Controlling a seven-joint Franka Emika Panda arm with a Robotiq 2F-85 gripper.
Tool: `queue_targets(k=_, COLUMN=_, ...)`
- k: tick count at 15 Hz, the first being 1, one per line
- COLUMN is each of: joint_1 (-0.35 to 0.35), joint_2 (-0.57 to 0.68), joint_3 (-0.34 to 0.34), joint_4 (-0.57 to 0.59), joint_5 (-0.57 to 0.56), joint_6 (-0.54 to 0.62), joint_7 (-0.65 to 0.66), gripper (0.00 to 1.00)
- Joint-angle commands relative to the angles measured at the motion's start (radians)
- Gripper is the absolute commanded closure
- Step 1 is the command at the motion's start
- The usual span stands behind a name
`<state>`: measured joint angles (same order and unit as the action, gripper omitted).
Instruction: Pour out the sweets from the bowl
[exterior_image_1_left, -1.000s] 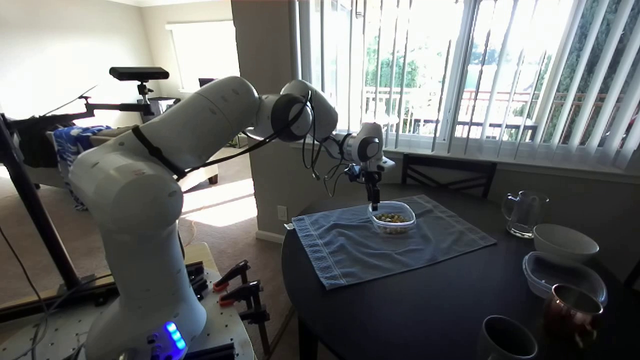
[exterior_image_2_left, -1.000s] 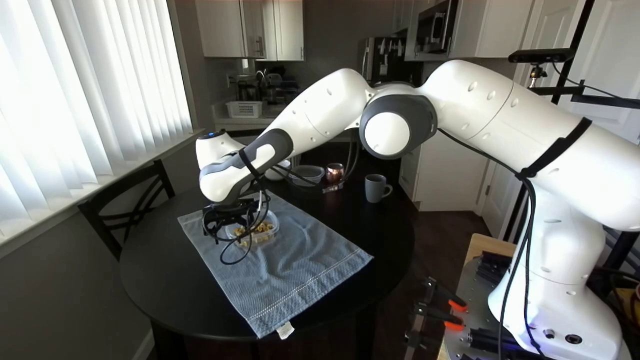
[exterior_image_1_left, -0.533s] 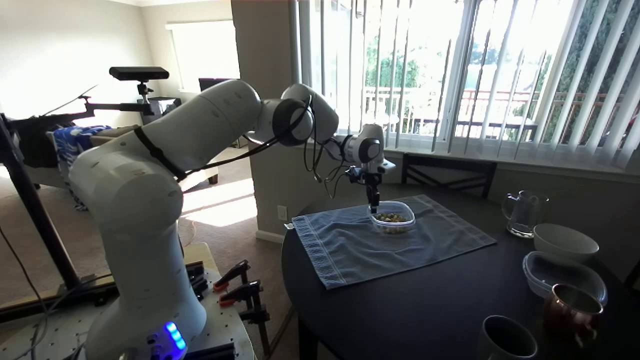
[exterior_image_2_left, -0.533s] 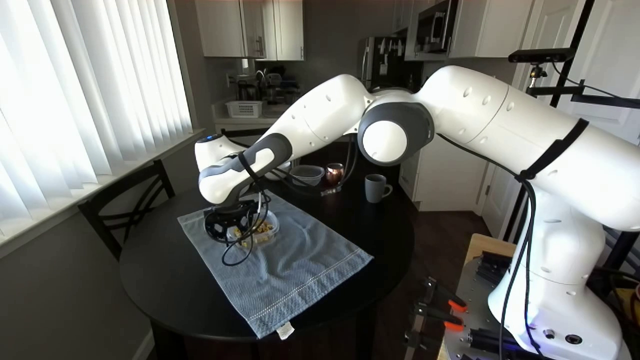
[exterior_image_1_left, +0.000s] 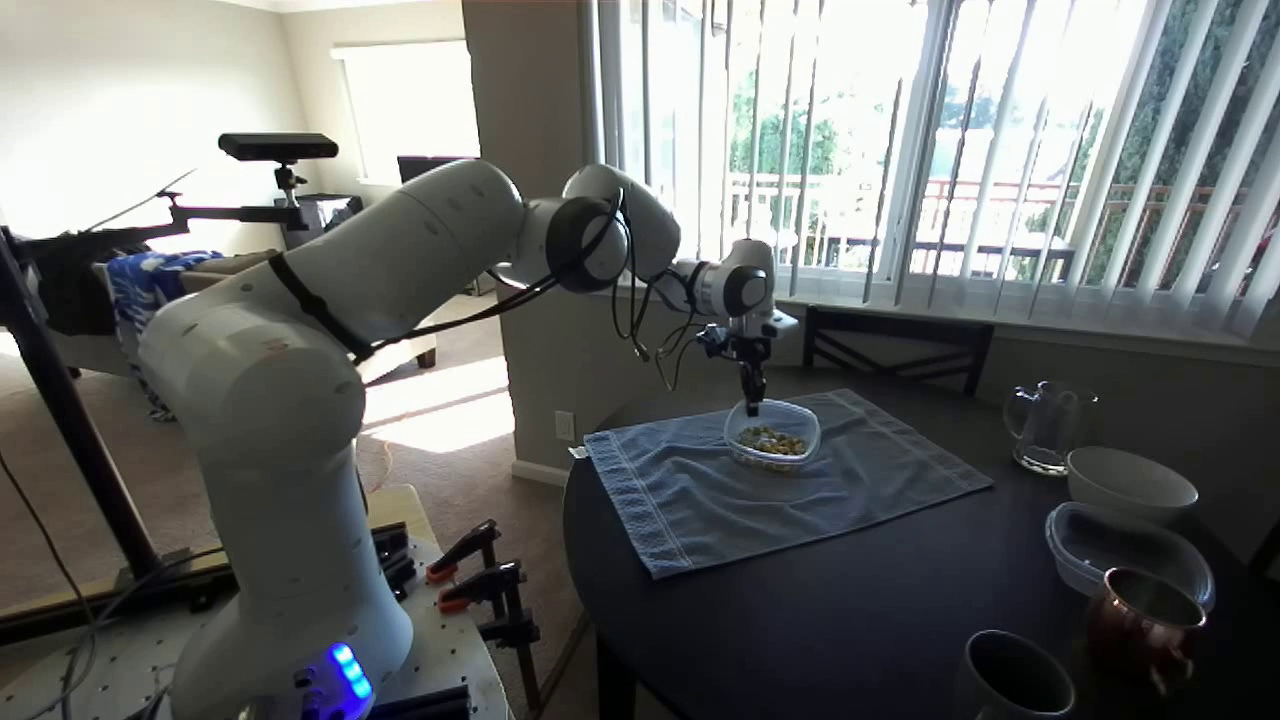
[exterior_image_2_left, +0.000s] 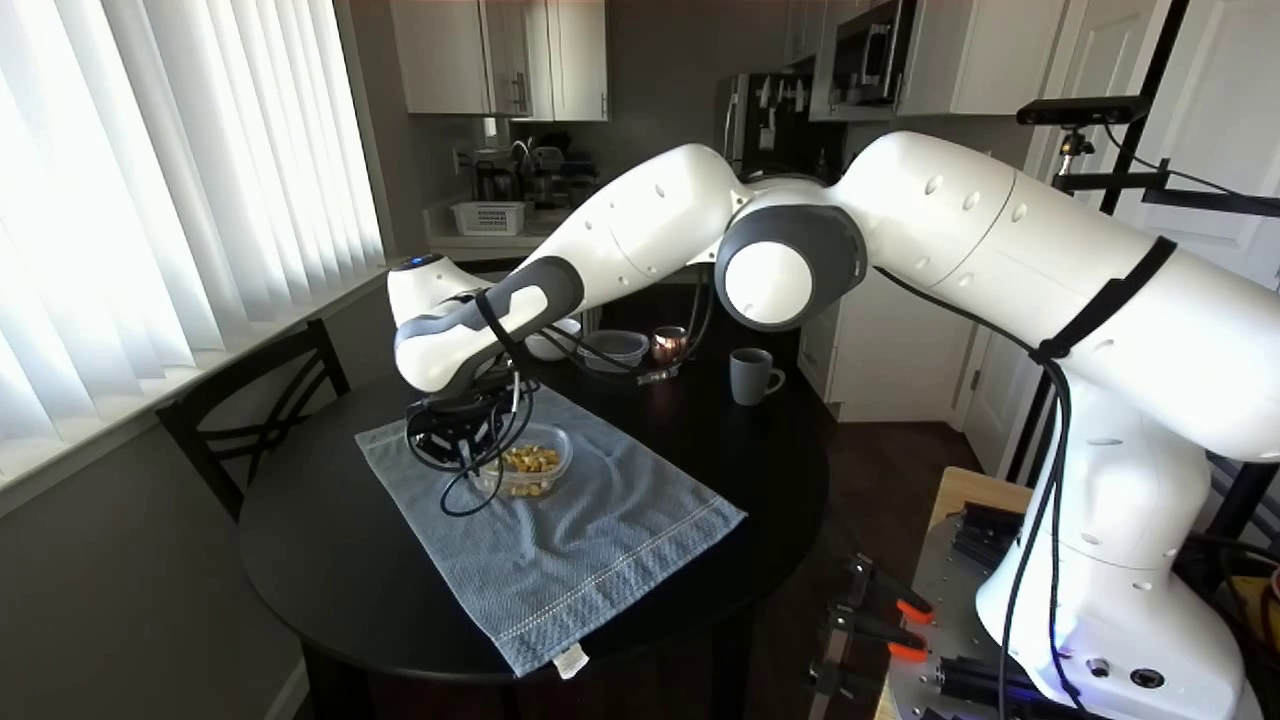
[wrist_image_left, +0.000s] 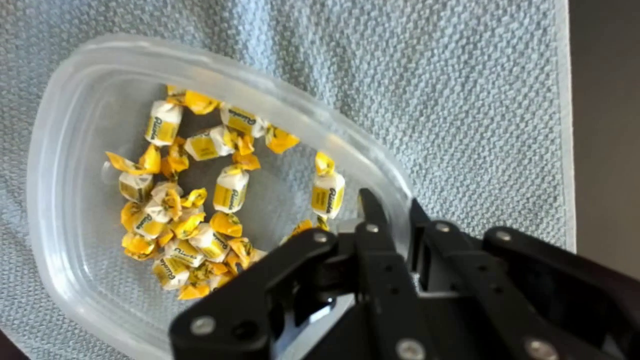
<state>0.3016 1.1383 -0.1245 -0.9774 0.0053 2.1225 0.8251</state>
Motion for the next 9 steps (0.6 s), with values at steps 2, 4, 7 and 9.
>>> queue_targets(k=2, joint_1=-0.071, joint_2=-0.063, joint_3=0.072, joint_4=-0.031, joint_5=0.106, joint_6=0.007, joint_7=-0.019, gripper=0.98)
queue_targets(k=4, joint_1=-0.111, joint_2=-0.132, joint_3=0.098, joint_4=-0.091, joint_5=0.168, joint_6=0.038, joint_7=-0.043, gripper=0.98)
queue_targets(k=7, joint_1=-0.187, joint_2=-0.251, joint_3=0.154, joint_4=-0.214, joint_5=0.259, joint_6=0.131, joint_7=-0.064, gripper=0.99)
queue_targets(k=9, joint_1=-0.245, joint_2=-0.31, joint_3=0.197, joint_4=-0.282, joint_5=0.334, joint_6=0.2, joint_7=-0.107, gripper=0.99)
